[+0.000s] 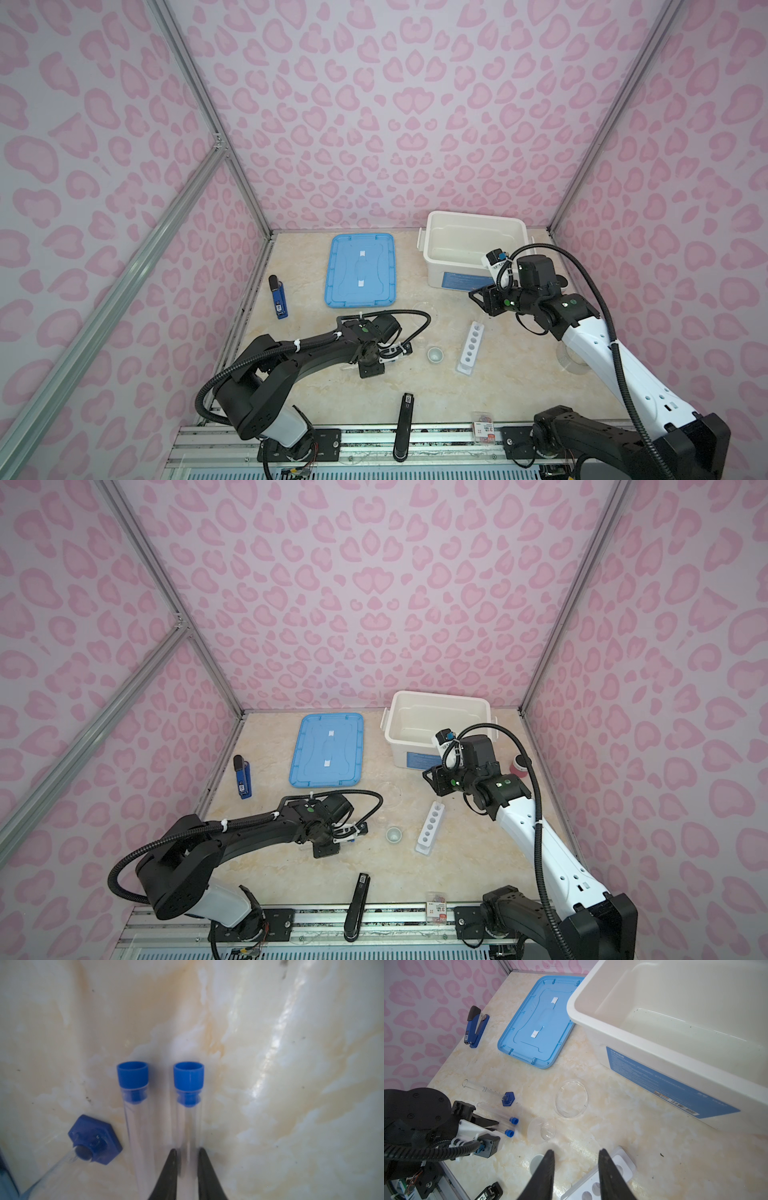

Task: Organize the chemistry lab equipment
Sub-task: 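Lower the left gripper and close it on a blue-capped test tube, then lift the blue-capped test tube upright with the left gripper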

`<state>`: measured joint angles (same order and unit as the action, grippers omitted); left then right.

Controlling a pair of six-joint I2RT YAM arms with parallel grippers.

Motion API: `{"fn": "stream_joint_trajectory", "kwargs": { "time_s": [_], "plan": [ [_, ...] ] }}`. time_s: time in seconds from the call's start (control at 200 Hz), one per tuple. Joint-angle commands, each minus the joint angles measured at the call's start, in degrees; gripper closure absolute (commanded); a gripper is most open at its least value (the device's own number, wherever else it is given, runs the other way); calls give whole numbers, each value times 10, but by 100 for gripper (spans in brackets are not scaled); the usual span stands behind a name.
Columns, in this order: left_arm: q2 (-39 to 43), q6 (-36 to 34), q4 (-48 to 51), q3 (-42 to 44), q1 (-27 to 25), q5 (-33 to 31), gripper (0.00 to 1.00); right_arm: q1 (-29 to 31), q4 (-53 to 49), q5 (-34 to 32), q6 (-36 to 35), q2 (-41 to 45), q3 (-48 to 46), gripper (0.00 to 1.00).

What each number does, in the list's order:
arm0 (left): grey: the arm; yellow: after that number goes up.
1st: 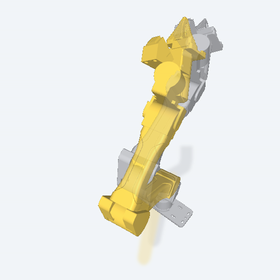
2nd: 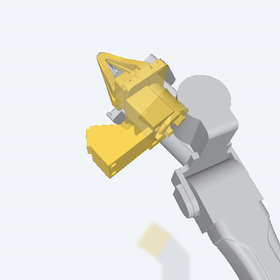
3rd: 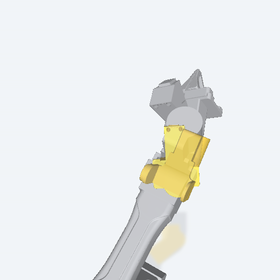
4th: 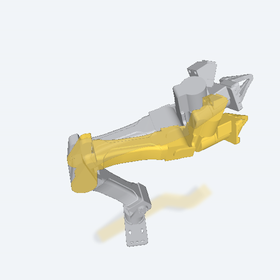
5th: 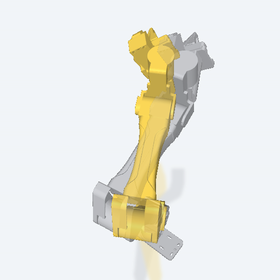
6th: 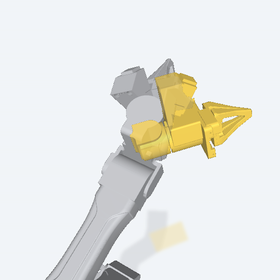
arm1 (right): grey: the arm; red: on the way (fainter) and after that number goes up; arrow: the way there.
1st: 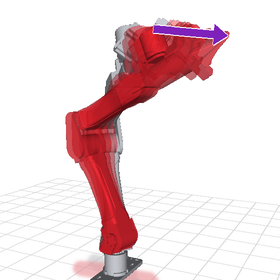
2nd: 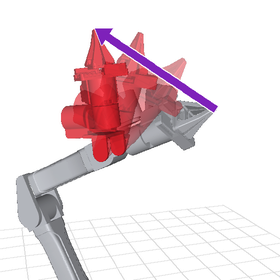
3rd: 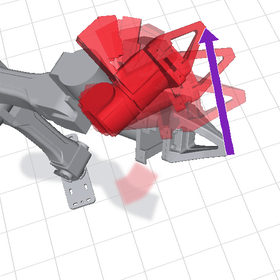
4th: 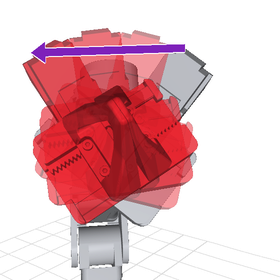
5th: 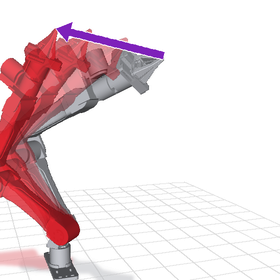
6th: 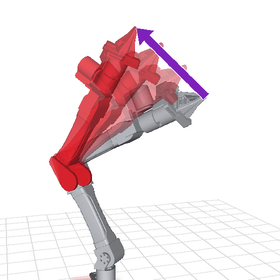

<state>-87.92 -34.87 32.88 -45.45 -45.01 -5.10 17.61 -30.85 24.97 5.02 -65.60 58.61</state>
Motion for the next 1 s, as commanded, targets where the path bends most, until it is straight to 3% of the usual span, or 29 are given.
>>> {"fn": "stream_joint_trajectory", "kwargs": {
  "time_s": [0.0,0.47,0.64,0.995],
  "plan": [
    [0,3,1,-1,0,6,83,0,8,-4,2,0,-1,64],
    [52,7,5,-34,-1,34,86,1,-37,-34,3,15,20,64],
    [90,18,-17,-48,-1,59,86,4,-55,-13,11,27,31,63],
    [186,32,-97,-52,13,88,85,98,-133,-3,-17,29,69,63]
  ]
}}
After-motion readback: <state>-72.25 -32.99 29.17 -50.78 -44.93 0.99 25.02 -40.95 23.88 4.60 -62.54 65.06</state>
